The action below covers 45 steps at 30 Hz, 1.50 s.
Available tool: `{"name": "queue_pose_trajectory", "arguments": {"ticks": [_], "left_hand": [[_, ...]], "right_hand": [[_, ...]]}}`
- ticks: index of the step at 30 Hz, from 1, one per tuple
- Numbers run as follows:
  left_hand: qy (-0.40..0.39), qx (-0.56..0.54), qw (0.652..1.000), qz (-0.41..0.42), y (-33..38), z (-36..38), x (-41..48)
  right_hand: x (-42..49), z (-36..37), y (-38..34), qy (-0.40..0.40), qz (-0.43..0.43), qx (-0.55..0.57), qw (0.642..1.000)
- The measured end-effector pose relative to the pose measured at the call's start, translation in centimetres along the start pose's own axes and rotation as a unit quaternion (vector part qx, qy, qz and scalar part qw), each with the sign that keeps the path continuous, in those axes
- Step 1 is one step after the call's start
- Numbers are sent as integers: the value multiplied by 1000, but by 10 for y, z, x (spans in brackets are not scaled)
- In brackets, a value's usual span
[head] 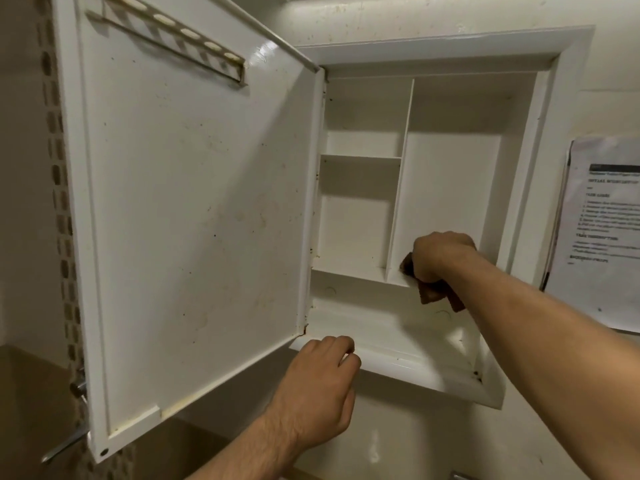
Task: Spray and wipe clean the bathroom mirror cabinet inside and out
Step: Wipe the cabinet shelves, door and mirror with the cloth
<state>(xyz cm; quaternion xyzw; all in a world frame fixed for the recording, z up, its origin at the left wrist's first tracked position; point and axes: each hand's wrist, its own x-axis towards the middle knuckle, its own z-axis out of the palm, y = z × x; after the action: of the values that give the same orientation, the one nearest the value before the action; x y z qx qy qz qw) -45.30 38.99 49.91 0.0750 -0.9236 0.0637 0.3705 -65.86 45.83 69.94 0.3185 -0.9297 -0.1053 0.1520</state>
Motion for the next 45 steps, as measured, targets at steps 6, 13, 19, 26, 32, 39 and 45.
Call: {"name": "queue_pose_trajectory", "arguments": {"ticks": [6,13,19,26,32,39,45], "left_hand": [[-1,21,999,-37,-17,-9,-10],[24,14,998,-60,-4,4,18],[46,16,997,-62,-4,4,14],[77,57,988,-118,-32,-34,8],[143,145,974,-97,-43,-120,44],[133,388,909,-80,-39,-231,99],[120,553,807,-168,-41,-320,175]], "right_hand": [[-2,6,-24,28,-44,217,975],[-55,43,-1,113,-183,406,888],[-83,72,-44,105,-68,690,713],[-82,54,-80,205,6,909,364],[-79,7,-130,19,-26,963,268],[-67,-83,-126,257,-257,866,343],[-15,-167,-111,384,-209,781,446]]}}
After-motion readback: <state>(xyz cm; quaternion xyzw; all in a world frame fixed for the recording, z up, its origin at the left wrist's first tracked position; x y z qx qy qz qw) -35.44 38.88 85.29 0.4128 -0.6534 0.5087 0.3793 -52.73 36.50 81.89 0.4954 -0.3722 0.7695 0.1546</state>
